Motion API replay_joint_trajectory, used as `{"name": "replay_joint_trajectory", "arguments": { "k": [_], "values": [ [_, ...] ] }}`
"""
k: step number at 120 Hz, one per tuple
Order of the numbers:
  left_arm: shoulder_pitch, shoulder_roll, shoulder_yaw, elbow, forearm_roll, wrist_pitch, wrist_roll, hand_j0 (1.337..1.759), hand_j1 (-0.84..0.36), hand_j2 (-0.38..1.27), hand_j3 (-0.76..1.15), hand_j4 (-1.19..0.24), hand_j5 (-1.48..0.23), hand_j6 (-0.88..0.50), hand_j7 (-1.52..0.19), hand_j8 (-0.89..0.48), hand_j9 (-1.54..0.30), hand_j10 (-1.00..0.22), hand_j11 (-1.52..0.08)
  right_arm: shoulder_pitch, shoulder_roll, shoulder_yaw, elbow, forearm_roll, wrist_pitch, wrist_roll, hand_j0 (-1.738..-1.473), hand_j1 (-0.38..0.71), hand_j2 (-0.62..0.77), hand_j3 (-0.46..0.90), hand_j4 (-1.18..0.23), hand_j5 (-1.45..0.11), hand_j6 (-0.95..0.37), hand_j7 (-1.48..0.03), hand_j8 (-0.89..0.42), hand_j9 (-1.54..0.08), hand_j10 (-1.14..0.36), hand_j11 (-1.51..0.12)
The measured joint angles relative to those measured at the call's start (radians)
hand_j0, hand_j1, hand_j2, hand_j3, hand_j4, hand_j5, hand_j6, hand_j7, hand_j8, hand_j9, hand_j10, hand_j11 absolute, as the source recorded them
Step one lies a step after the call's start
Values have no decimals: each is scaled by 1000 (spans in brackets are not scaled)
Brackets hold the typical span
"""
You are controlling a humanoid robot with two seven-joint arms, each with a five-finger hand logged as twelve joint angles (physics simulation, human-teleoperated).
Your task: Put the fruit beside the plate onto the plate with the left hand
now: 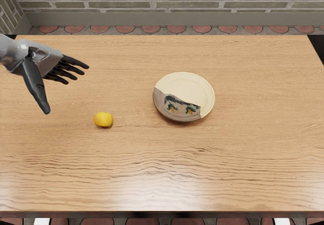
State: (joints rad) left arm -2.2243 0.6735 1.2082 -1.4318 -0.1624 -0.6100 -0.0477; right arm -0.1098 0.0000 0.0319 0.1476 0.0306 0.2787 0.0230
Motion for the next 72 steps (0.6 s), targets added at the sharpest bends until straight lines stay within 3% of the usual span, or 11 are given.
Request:
{"name": "replay_joint_trajectory", "arguments": {
  "k": [34,50,60,72],
  "values": [
    [5,-15,-15,32,34,-1,0,1658,342,1,0,-7,-8,-7,-8,-7,-8,-6,-8,8,0,0,3,3,0,-1,-1658,-333,-3,0,-13,-17,-13,-17,-13,-17,-13,-17],
    [61,-195,-28,45,48,19,1,1658,341,1,0,-7,-9,-8,-9,-7,-9,-7,-9,8,0,-1,3,3,0,-2,-1658,-333,-3,0,-13,-17,-13,-17,-13,-17,-13,-17],
    [57,-253,-26,39,50,127,0,1658,341,1,0,-7,-9,-7,-9,-7,-9,-7,-9,8,0,-1,3,3,0,-2,-1658,-333,-3,0,-13,-17,-13,-17,-13,-17,-13,-17],
    [69,-357,-17,-9,48,414,1,1658,341,1,0,-7,-9,-7,-9,-7,-9,-7,-9,9,0,-1,3,3,0,-2,-1658,-333,-3,0,-13,-17,-13,-17,-13,-17,-13,-17]
  ]
}}
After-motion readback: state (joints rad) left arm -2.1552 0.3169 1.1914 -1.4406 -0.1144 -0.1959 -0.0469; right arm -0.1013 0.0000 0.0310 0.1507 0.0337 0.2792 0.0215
